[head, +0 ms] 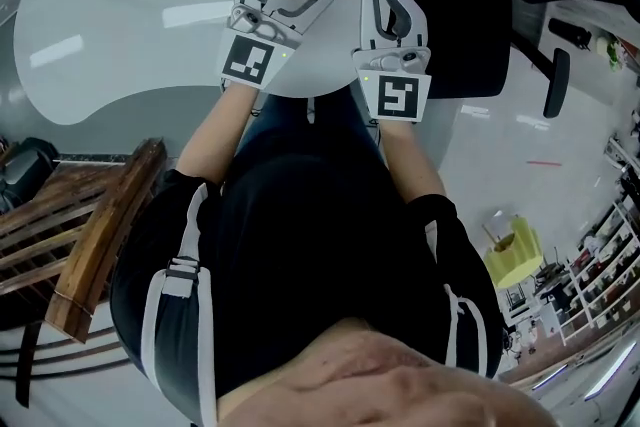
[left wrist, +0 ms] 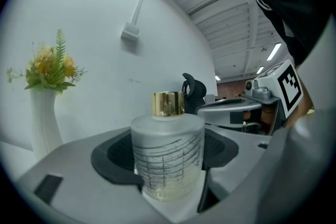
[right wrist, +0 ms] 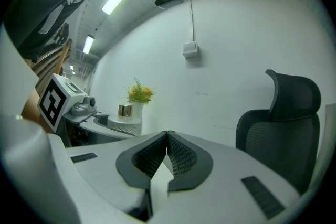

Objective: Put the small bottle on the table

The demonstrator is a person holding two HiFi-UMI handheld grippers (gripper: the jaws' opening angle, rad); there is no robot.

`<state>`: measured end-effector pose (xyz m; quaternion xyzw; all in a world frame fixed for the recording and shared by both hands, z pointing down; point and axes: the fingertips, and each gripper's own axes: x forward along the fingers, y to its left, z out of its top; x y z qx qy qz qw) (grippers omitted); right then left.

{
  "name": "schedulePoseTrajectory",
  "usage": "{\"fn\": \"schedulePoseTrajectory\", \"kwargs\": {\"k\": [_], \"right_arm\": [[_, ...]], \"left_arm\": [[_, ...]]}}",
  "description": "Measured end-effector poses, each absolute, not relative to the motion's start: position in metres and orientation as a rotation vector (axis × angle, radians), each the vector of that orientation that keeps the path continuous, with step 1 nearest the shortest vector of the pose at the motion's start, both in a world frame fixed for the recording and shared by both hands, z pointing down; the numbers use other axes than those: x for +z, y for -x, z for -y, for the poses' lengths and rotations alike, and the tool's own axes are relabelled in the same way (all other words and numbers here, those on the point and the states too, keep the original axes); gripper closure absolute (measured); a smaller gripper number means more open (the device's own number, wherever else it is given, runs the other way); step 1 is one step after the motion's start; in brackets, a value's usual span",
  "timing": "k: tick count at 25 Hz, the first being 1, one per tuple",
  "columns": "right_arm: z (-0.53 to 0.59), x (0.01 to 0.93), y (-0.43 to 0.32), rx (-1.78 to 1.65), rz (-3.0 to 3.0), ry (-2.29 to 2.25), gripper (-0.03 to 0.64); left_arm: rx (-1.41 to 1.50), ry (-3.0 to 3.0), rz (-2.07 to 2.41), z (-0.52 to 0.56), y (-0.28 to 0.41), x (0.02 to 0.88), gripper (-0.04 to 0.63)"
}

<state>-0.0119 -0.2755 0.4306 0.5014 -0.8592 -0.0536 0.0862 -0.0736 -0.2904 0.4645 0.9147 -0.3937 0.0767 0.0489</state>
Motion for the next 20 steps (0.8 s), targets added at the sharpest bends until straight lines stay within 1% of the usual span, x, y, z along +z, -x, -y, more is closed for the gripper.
{"fn": "schedulePoseTrajectory", "kwargs": {"k": [14,20], "right_arm": [[0.293,0.499,0.009,0.02,2.456,-1.449,0.594],[0.3,0.522,0.006,0.09,2.421,-1.444,0.594]], "left_arm": [[0.277,-2.764,1.193,0.321,0.067,0.523,0.259],[0.314,-2.831,1.177,0.334,0.062,0.535,0.259]]}}
